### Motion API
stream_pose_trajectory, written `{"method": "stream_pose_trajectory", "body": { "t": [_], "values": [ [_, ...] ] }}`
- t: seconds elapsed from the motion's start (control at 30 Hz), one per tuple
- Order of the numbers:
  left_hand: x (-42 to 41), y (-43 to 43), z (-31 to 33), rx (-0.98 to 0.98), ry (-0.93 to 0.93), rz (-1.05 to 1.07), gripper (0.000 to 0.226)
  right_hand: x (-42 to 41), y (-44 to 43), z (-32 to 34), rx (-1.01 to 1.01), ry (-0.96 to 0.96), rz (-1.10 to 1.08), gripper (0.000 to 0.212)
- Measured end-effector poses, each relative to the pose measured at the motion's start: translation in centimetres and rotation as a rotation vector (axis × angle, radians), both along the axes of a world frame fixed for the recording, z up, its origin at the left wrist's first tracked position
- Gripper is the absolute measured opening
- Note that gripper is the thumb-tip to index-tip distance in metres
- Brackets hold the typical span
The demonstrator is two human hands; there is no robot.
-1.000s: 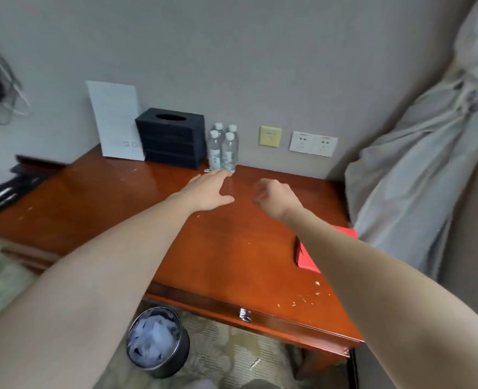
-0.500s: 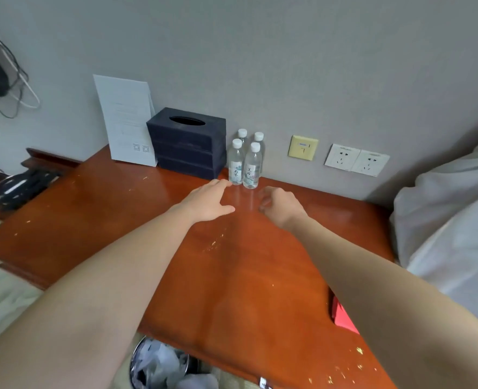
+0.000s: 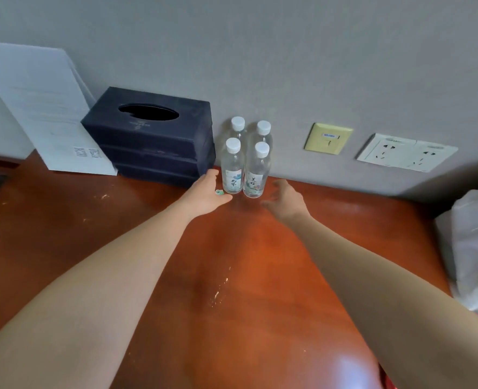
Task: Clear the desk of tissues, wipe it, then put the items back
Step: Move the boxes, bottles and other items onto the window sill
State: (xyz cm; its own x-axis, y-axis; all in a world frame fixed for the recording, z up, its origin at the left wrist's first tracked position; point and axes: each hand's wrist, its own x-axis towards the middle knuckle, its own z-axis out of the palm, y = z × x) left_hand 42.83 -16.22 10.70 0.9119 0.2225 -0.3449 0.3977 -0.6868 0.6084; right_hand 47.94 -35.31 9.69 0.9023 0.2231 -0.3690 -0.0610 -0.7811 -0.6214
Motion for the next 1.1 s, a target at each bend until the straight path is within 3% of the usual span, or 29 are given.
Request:
{"method": "stream_pose_trajectory", "body": {
  "t": [0.2,0.4,0.57,0.8,0.97,1.1],
  "values": [
    [5.8,1.8,-3.0,-0.160,0.017,0.049,0.075,4.2,3.1,-2.4,0.185,0.007,-0.149,0.084],
    [8.0,1.5,-5.3,-0.202,-0.073,0.123,0.068,5.3,3.8,-4.8,0.291,-0.016,-0.219,0.054],
    [7.6,1.7,-5.5,-0.200,-0.120,0.118,0.063,5.3,2.9,-3.9,0.313,-0.002,-0.183,0.054],
    [5.2,-0.5,-2.1,-0.295,-0.135,0.011,0.066,2.3,-0.6,-0.6,0.353,-0.028,-0.206,0.050],
    [2.0,-3.6,1.9,-0.313,-0.155,-0.058,0.069,-1.3,-4.8,3.3,0.425,-0.084,-0.258,0.062],
    [-1.3,-7.0,5.5,-0.334,-0.198,-0.106,0.070,-5.0,-8.5,6.5,0.473,-0.153,-0.274,0.052]
  ]
}}
